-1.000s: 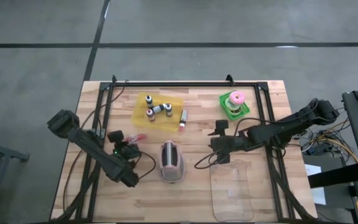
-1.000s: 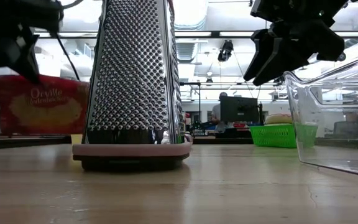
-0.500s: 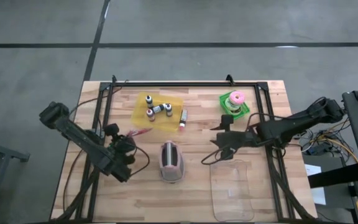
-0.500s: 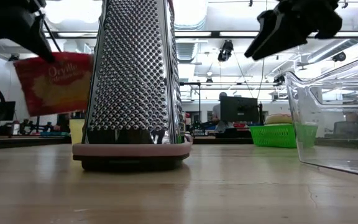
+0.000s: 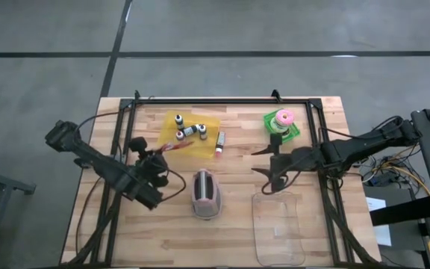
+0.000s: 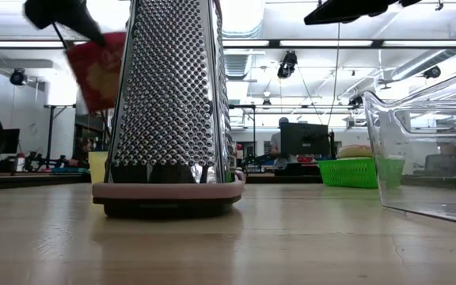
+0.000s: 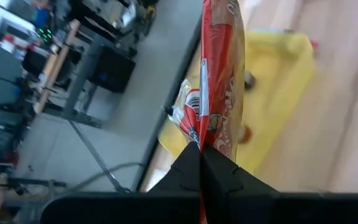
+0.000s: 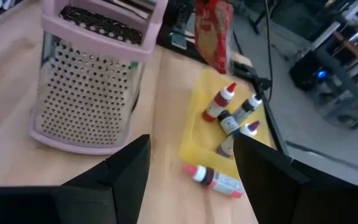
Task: Pick & Place Food Item
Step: Put the popcorn bag into the transparent bin
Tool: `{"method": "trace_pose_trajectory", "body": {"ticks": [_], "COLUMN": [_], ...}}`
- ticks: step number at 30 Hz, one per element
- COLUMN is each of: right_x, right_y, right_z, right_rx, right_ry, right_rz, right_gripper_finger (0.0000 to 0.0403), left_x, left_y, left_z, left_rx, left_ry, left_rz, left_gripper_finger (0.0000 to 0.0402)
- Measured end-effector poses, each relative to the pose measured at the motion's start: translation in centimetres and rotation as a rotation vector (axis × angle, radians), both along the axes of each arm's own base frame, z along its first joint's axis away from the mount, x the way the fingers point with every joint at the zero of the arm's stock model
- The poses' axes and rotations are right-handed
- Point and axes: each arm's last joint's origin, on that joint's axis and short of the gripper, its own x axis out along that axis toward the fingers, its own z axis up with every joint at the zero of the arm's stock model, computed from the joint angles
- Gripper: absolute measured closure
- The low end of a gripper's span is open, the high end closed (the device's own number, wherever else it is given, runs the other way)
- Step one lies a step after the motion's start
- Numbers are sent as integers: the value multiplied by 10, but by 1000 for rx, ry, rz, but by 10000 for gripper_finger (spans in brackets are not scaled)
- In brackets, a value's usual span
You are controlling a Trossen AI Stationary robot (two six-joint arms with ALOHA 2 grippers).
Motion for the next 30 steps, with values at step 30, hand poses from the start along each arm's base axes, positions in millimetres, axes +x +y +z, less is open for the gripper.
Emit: {"method": "trace_pose_trajectory", "body": {"ticks": [30], "right_x": [15], "right_y": [-56], "right_z": [18], "right_rx": [-34], "right_ry": [-166], "right_rz": [-114], "right_gripper_finger": [177], "left_x": [104], "left_y": [55], "left_z": [64], "left_rx": [68], "left_ry": [-140], "left_rz": [-363], "left_gripper_finger": [401]}}
